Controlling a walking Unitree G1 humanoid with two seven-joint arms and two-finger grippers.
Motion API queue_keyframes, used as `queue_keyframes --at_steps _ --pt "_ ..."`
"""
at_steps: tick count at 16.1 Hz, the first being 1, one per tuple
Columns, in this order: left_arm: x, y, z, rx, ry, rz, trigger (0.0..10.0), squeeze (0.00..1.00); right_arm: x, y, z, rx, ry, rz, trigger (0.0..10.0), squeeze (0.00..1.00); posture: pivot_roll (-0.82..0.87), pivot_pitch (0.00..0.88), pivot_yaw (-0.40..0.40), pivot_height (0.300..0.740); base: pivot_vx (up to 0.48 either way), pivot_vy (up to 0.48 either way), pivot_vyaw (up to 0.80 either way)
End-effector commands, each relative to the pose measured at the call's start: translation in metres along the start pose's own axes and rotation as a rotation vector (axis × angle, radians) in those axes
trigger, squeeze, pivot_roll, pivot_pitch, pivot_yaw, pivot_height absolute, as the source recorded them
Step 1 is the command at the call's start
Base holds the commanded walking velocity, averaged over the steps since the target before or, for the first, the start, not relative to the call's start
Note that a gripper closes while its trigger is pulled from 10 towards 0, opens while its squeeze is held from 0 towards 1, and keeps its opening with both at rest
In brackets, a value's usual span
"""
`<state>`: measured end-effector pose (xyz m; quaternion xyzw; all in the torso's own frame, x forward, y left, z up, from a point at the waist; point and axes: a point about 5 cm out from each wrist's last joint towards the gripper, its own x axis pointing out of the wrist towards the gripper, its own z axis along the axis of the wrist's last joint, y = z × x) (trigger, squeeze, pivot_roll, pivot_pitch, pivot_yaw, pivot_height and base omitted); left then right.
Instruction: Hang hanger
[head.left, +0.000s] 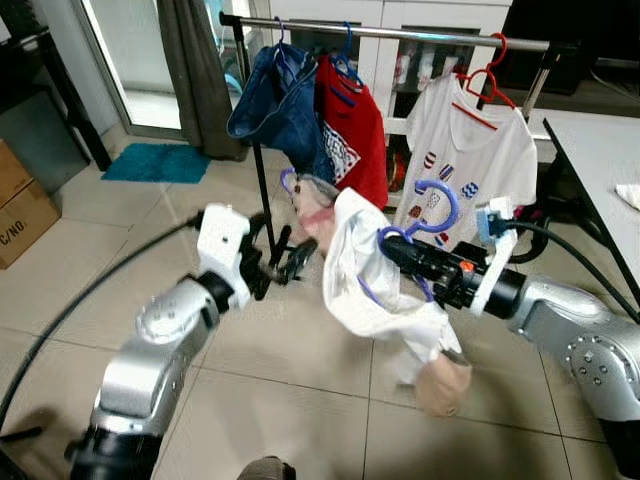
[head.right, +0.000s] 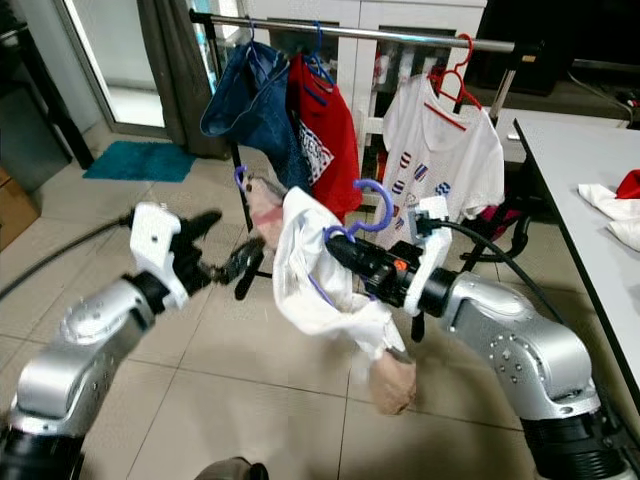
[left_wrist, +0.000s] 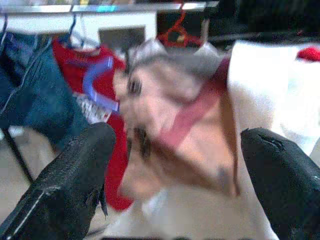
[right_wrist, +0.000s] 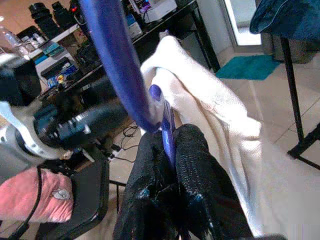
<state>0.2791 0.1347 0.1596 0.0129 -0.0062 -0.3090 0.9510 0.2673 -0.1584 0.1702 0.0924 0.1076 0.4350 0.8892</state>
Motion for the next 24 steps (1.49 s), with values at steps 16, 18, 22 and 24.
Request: queue_keyframes --at_steps 16,18,22,24 --pt "0.021 0.013 -0.002 0.099 -0.063 0.008 1.3 0.00 -0.007 0.001 0.013 -0.021 -0.074 0.093 10.0 0.00 0.02 0.000 0.043 0.740 0.000 0.000 0.00" --pt "0.022 0.016 -0.003 0.095 -0.061 0.020 0.8 0.00 -0.007 0.001 0.014 -0.019 -0.079 0.099 10.0 0.00 0.02 0.000 0.043 0.740 0.000 0.000 0.00" --pt "0.025 0.021 -0.007 0.096 -0.046 0.029 0.0 0.00 -0.007 0.002 0.015 -0.015 -0.091 0.115 10.0 0.00 0.02 0.000 0.040 0.740 0.000 0.000 0.00" --pt "0.028 0.023 -0.005 0.102 -0.051 0.019 0.0 0.00 -0.007 0.002 0.015 -0.012 -0.093 0.122 10.0 0.00 0.02 0.000 0.039 0.740 0.000 0.000 0.00"
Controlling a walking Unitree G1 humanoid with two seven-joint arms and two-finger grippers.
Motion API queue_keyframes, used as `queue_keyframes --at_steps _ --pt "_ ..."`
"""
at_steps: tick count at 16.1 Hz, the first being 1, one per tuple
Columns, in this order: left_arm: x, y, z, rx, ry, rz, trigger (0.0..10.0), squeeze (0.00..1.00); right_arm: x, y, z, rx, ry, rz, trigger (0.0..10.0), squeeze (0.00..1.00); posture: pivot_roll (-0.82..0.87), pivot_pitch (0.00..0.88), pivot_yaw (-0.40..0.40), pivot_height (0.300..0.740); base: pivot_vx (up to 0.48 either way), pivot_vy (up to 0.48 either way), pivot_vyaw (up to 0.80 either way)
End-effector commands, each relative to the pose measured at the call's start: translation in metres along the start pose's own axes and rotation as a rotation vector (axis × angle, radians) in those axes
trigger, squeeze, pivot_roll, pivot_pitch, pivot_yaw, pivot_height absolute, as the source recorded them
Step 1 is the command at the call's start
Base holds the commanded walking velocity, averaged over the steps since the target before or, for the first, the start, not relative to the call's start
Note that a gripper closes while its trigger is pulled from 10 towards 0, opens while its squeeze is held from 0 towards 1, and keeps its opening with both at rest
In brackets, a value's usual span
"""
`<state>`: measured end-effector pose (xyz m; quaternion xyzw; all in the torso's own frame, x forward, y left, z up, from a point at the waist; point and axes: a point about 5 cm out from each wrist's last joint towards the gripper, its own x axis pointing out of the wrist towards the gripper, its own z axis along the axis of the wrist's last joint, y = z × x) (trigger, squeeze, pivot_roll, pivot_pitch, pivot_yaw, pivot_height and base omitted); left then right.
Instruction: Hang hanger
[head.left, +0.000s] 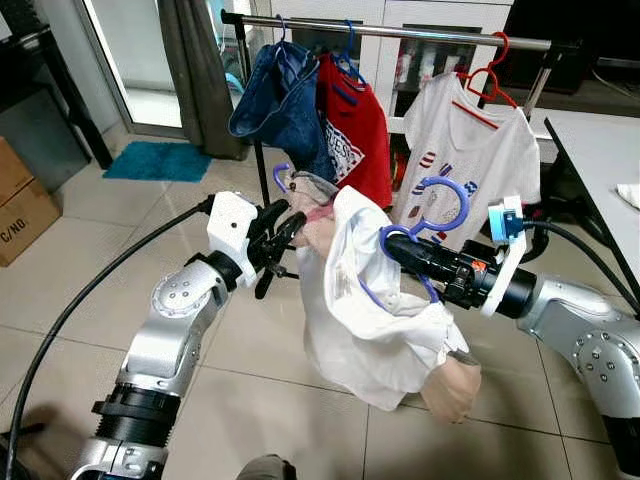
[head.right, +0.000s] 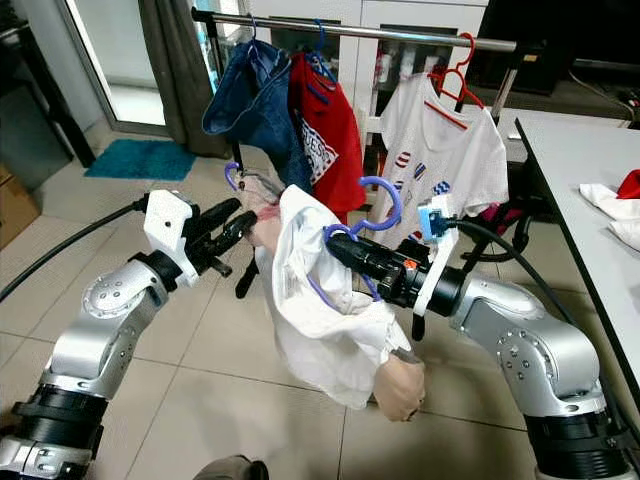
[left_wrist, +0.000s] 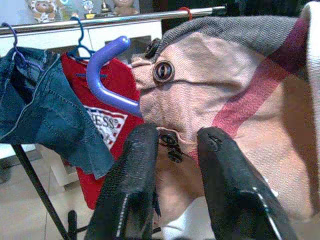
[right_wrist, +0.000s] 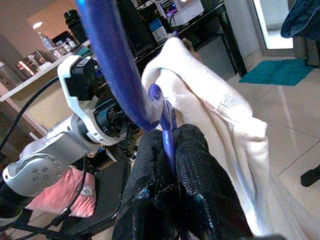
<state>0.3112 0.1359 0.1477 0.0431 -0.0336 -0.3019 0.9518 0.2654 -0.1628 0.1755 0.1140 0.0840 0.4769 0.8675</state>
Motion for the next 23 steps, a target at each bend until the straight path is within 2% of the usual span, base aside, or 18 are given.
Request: queue_keyframes --at_steps 1,12,17,23 --pt "0.003 0.004 0.008 0.031 -0.018 -0.001 0.0 0.00 -0.001 0.002 0.011 -0.027 -0.043 0.020 10.0 0.00 0.02 0.000 0.040 0.740 0.000 0.000 0.00" --pt "0.011 0.009 0.009 0.065 -0.038 -0.016 0.0 0.00 -0.001 0.002 0.009 -0.014 -0.075 0.009 10.0 0.00 0.03 0.000 0.055 0.740 0.000 0.000 0.00" --pt "0.013 0.008 0.018 0.069 -0.081 -0.023 0.0 0.00 -0.005 -0.021 -0.004 -0.007 0.025 -0.178 10.0 0.00 0.02 0.000 0.053 0.740 0.000 0.000 0.00" --pt "0.013 0.014 0.025 0.096 -0.102 0.016 0.0 0.00 -0.008 -0.021 -0.006 -0.013 0.048 -0.185 10.0 0.00 0.02 0.000 0.050 0.740 0.000 0.000 0.00"
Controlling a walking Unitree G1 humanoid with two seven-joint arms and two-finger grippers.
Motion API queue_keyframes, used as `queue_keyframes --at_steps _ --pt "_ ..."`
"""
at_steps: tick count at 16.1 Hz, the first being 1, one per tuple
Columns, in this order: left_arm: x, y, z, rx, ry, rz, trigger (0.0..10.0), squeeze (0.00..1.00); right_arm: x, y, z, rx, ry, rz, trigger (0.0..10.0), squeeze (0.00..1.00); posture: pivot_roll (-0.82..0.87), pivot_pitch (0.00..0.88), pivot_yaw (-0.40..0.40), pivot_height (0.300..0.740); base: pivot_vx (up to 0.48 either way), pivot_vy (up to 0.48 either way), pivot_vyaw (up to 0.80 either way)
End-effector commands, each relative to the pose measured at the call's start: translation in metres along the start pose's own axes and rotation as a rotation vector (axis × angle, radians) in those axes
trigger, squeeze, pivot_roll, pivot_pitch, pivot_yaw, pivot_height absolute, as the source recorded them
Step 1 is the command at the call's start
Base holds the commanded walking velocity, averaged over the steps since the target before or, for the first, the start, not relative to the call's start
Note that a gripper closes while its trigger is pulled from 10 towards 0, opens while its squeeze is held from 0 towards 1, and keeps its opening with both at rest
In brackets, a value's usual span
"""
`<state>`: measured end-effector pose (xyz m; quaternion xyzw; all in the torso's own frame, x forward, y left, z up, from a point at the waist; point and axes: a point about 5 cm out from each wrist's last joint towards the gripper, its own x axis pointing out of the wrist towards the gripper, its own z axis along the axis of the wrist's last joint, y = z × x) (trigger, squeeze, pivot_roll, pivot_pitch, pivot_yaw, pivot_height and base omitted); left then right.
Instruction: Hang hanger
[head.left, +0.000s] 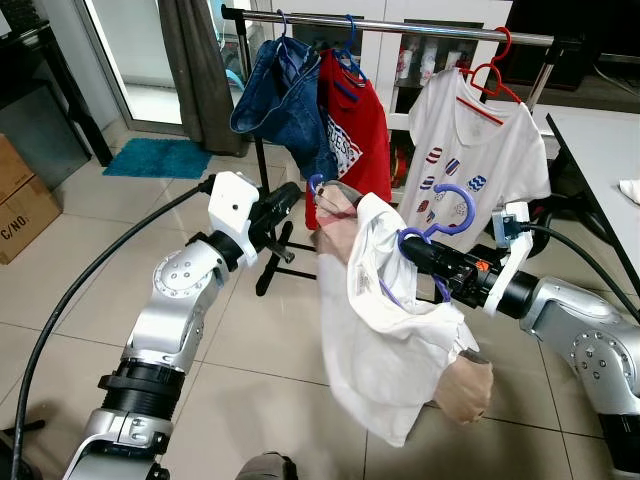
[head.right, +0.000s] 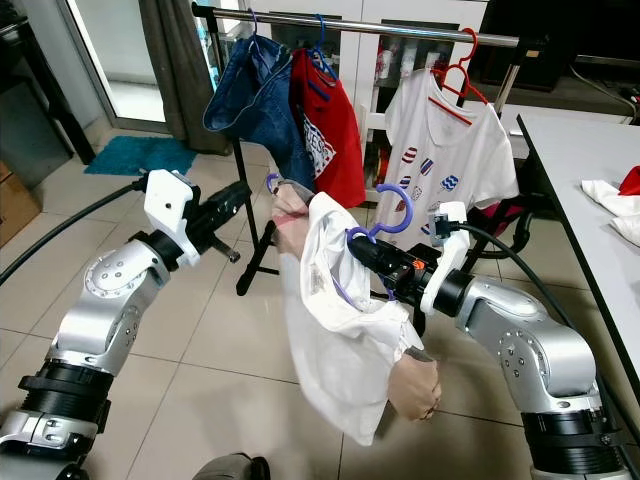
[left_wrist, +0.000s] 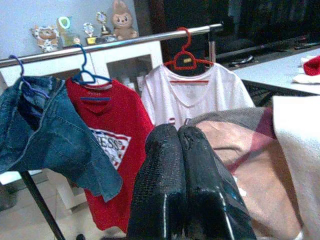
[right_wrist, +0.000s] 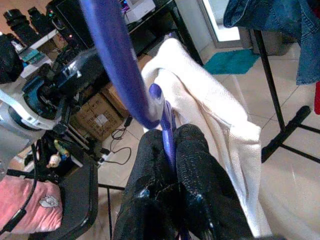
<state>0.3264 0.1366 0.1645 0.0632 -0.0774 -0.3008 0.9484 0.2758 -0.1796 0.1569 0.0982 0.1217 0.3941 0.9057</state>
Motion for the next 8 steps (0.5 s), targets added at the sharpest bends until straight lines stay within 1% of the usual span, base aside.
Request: queue_keyframes --at_steps 1,2,3,4,5,6,7,8 --pt "0.002 0.006 0.010 0.036 -0.026 0.024 0.0 0.00 -0.001 0.001 0.006 -0.025 -0.008 0.006 10.0 0.00 0.02 0.000 0.049 0.740 0.000 0.000 0.00" --pt "0.002 0.009 0.008 0.052 0.004 0.031 0.0 0.00 -0.002 0.001 0.007 -0.019 -0.017 0.011 10.0 0.00 0.02 0.000 0.050 0.740 0.000 0.000 0.00" --pt "0.000 0.008 -0.002 0.053 0.076 0.029 0.6 0.00 -0.002 0.001 0.009 -0.014 -0.033 0.020 10.0 0.00 0.02 0.000 0.051 0.740 0.000 0.000 0.00" --pt "-0.002 0.006 -0.010 0.041 0.103 0.031 10.0 0.00 -0.004 0.004 0.013 -0.006 -0.059 0.044 10.0 0.00 0.02 0.000 0.052 0.740 0.000 0.000 0.00" --pt "-0.003 0.005 -0.010 0.029 0.092 0.031 10.0 0.00 -0.005 0.005 0.015 -0.004 -0.070 0.056 10.0 0.00 0.02 0.000 0.051 0.740 0.000 0.000 0.00" --pt "-0.003 0.004 -0.009 0.029 0.075 0.032 10.0 0.74 -0.005 0.006 0.016 -0.001 -0.080 0.070 10.0 0.00 0.02 0.000 0.051 0.740 0.000 0.000 0.00" --pt "-0.002 0.000 -0.006 0.020 0.032 0.009 10.0 1.00 -0.007 0.009 0.017 0.004 -0.089 0.098 10.0 0.00 0.02 0.000 0.050 0.740 0.000 0.000 0.00" --pt "-0.002 -0.002 -0.004 0.026 0.014 -0.001 10.0 1.00 -0.007 0.010 0.017 0.006 -0.091 0.106 10.0 0.00 0.02 0.000 0.051 0.740 0.000 0.000 0.00"
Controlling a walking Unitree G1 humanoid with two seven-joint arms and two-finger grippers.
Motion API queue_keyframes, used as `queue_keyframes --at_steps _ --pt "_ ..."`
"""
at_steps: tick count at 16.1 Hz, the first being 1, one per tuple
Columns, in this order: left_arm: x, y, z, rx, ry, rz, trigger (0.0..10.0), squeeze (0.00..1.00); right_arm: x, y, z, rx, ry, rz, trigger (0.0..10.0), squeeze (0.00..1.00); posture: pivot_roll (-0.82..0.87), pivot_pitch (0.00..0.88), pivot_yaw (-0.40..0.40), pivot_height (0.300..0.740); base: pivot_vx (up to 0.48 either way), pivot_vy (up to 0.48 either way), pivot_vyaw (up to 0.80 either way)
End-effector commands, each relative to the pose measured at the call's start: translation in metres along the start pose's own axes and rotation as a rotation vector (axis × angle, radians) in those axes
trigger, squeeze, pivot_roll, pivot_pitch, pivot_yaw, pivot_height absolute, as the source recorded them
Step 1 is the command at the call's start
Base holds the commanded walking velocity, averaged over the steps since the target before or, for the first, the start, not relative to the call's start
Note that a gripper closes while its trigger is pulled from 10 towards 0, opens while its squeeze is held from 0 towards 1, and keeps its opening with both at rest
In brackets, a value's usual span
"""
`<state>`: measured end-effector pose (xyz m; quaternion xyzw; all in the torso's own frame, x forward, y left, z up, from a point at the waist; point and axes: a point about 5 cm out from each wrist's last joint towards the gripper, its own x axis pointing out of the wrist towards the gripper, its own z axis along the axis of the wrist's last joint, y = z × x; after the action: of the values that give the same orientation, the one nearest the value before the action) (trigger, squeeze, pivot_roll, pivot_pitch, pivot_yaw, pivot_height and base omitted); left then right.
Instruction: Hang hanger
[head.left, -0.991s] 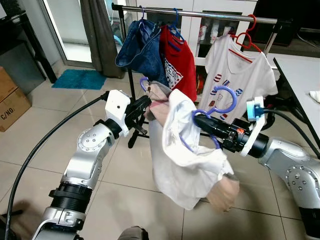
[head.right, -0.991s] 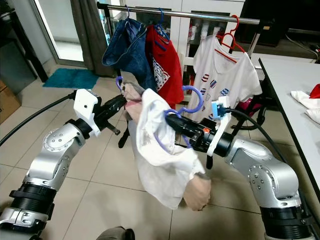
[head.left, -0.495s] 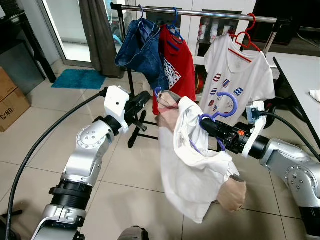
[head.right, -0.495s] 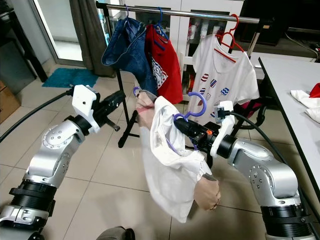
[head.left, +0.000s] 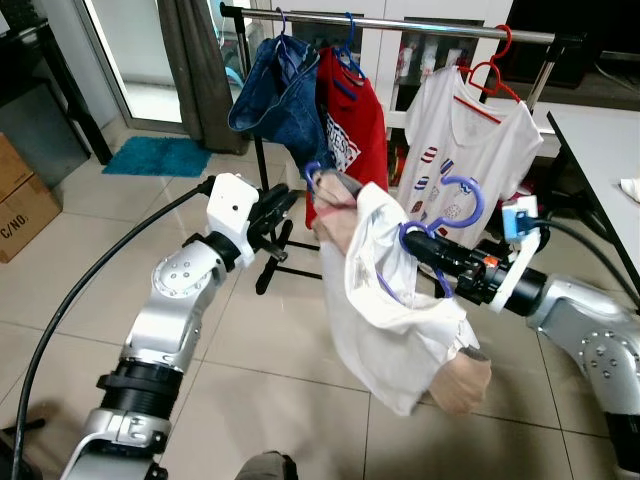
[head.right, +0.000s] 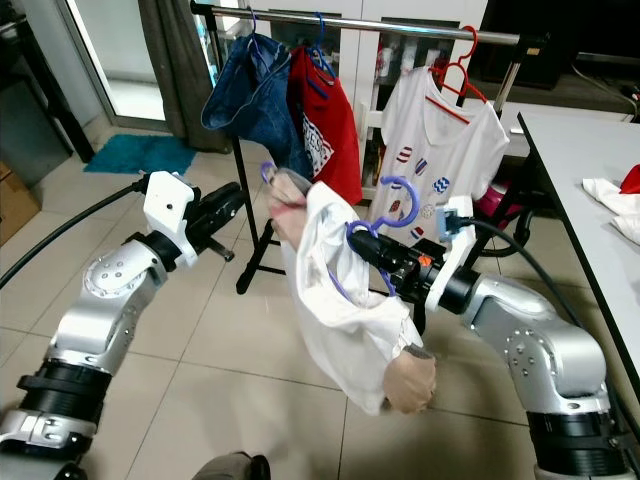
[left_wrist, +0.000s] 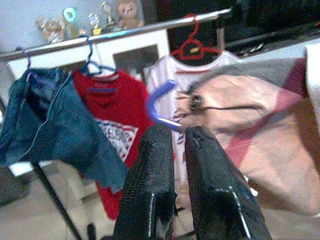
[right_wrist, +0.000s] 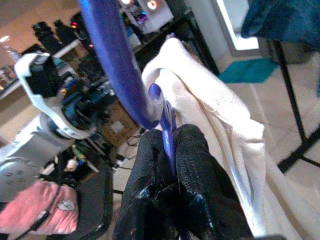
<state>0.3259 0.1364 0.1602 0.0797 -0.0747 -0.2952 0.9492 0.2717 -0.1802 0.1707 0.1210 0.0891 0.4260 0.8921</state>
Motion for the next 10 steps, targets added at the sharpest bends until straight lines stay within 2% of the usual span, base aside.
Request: queue_keyframes --at_steps 1,6,8,9,10 --pt "0.000 -0.003 0.003 0.021 -0.032 -0.014 10.0 1.00 -0.001 0.004 0.005 0.000 -0.021 0.032 10.0 0.00 0.02 0.000 0.049 0.740 0.000 0.000 0.00" --pt "0.008 -0.008 0.006 0.118 -0.039 -0.009 10.0 1.00 0.000 0.005 0.005 0.011 -0.016 0.054 10.0 0.00 0.01 0.000 0.044 0.740 0.000 0.000 0.00" --pt "0.009 -0.008 0.006 0.121 -0.039 -0.002 10.0 1.00 0.000 0.006 0.005 0.011 -0.015 0.057 10.0 0.00 0.01 0.000 0.044 0.740 0.000 0.000 0.00" --pt "0.009 -0.006 0.003 0.114 -0.023 0.016 10.0 0.00 0.000 0.006 0.006 0.009 -0.015 0.061 10.0 0.00 0.01 0.000 0.043 0.740 0.000 0.000 0.00" --pt "0.011 -0.003 0.001 0.098 -0.020 0.038 10.0 0.00 0.001 0.007 0.007 0.005 -0.017 0.072 10.0 0.00 0.01 0.000 0.038 0.740 0.000 0.000 0.00"
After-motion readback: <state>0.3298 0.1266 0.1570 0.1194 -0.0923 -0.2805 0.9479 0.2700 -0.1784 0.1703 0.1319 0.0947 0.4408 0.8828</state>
